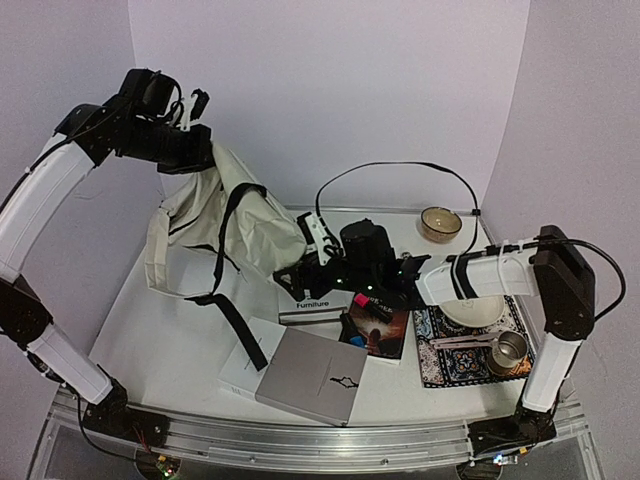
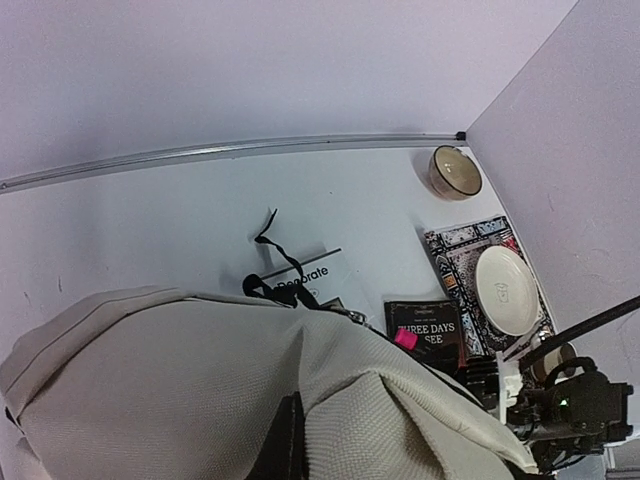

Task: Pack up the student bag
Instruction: Turn over the student bag with the book.

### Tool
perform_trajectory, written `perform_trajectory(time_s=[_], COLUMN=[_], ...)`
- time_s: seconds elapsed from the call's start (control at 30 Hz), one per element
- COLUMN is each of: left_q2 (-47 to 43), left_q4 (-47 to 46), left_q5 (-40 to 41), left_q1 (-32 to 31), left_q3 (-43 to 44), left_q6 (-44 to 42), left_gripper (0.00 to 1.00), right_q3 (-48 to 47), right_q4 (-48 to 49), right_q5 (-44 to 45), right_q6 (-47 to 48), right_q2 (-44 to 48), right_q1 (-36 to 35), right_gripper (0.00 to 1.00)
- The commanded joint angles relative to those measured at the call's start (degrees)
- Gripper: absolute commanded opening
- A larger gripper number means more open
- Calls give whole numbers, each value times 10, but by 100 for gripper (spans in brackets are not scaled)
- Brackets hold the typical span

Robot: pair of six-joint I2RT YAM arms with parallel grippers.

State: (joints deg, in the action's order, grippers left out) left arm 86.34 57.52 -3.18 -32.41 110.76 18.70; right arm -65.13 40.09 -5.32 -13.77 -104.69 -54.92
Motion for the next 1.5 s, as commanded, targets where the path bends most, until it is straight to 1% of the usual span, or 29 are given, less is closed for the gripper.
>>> perform_trajectory(time_s=[0.0,0.1,0.2,0.3,0.33,0.47,0.57,0.67,0.77,0.83,0.9,1.0,1.13,1.23,1.3,1.47], left_q2=[-54,-73,-85,-87,-86,-79,-72,-62,-45,-29,-11,12,29,34,30,-9], left_q4=[-72,-68,-61,-46,-39,-12,13,28,32,31,30,25,14,10,8,7], left_q5=[-38,3,37,62,69,81,88,87,82,102,141,200,261,295,324,408], left_q1=[-3,-3,-3,-3,-3,-3,-3,-3,-3,-3,-3,-3,-1,4,7,18], left_q3=[-1,-24,-49,-70,-74,-79,-71,-61,-74,-92,-109,-122,-122,-121,-125,-136], left_q6=[11,-4,-13,-22,-24,-39,-49,-57,-64,-64,-61,-55,-62,-59,-51,-35], left_gripper=[0,0,0,0,0,8,11,14,25,31,40,58,84,95,99,99], right_q3=[-3,-3,-12,-32,-38,-54,-60,-68,-71,-68,-57,-35,-18,-24,-33,-51], right_q4=[79,64,22,-43,-61,-112,-123,-125,-132,-148,-168,-183,-186,-188,-192,-196], right_q5=[17,-19,-71,-111,-121,-156,-177,-189,-173,-145,-116,-77,-65,-58,-61,-75], right_q6=[12,-6,-26,-60,-79,-188,-282,-343,-391,-410,-424,-444,-472,-473,-473,-472], right_q2=[11,40,75,105,114,144,158,161,157,151,143,123,84,55,34,-10], right_q1=[-6,-6,-7,-6,-6,-7,-6,-5,-2,7,20,47,88,105,116,133], right_gripper=[74,46,25,5,0,0,0,0,0,0,0,0,0,0,0,0])
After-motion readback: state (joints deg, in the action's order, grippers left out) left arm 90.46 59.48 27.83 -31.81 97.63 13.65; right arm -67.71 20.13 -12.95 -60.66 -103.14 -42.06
